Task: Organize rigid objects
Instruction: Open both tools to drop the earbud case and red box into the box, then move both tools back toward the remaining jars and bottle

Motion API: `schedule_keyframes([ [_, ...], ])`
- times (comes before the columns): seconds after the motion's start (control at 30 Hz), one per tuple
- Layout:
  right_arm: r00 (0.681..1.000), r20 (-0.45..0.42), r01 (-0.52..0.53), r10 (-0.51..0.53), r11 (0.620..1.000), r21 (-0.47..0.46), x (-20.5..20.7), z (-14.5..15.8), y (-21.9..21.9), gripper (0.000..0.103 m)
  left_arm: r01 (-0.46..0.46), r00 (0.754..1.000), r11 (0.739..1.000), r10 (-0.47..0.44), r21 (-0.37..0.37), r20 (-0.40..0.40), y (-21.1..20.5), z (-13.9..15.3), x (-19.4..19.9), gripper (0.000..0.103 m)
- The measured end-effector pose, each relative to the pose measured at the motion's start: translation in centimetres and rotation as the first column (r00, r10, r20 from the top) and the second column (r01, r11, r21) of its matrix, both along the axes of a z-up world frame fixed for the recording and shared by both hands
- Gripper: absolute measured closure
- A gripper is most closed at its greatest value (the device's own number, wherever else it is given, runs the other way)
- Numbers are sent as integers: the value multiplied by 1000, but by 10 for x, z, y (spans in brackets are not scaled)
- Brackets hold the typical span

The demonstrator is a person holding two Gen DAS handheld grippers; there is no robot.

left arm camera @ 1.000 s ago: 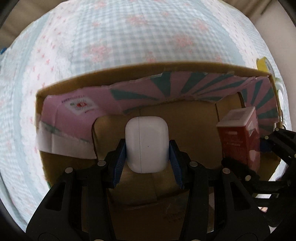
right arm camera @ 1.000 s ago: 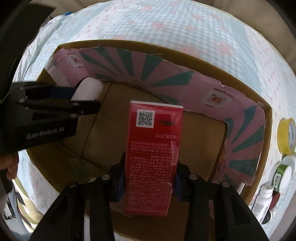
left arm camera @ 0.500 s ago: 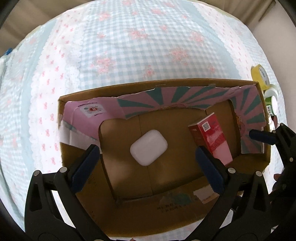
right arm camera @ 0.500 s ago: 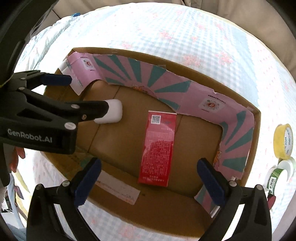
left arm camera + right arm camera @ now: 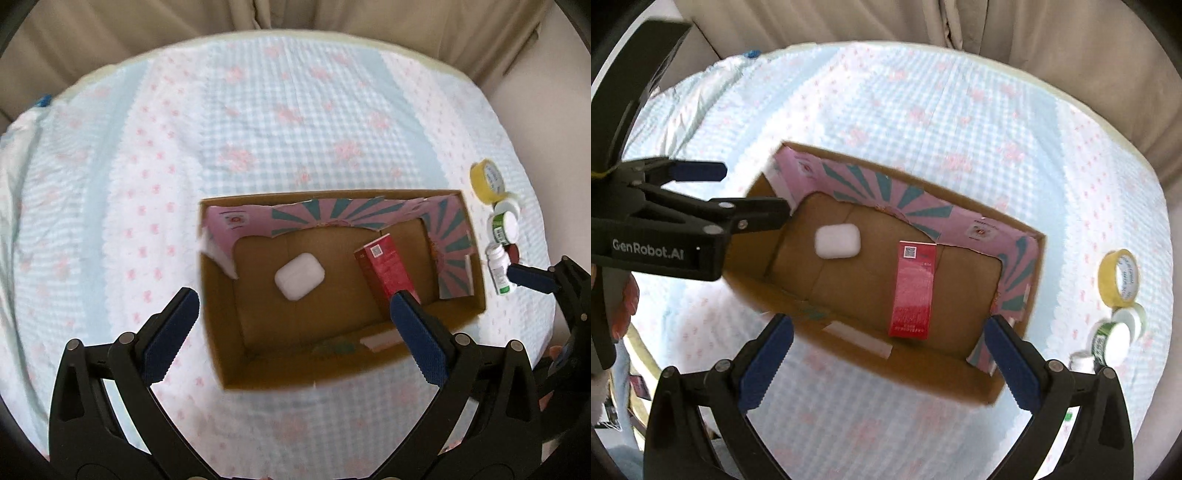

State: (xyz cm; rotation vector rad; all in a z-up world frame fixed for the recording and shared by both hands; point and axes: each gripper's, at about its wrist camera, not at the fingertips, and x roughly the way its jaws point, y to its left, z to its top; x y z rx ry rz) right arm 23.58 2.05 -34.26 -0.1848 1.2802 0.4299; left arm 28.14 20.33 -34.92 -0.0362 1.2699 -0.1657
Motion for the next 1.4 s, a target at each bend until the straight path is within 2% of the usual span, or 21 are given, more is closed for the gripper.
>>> schedule_keyframes([
  [0.23,988,63,140,-143,989,50,-37,61,-29,0,-19,996,1000,18,8,84,9,63,-48,0],
  [0.43,949,147,270,-277,960,69,-79,120,-73,0,-10,984,1000,7,14,179,-12,114,-93,0],
  [0.6,915,195,343,-353,936,84,-108,145,-120,0,-1,980,998,13,-64,197,-43,135,-118,0],
  [0.77,888,238,379,-393,919,106,-136,163,-185,0,10,975,998,2,-54,220,-93,147,-140,0],
  [1.03,902,288,307,-320,947,92,-155,161,-283,0,-69,973,994,86,-83,216,-188,155,-166,0],
  [1.13,918,288,261,-274,962,82,-157,149,-319,0,-115,973,991,125,-62,196,-227,143,-166,0],
  [1.23,932,298,206,-206,978,29,-157,136,-338,0,-161,971,979,180,-126,157,-257,130,-165,0],
  [1.4,944,266,198,-195,980,18,-151,111,-367,0,-194,978,966,205,-174,49,-299,96,-150,0],
])
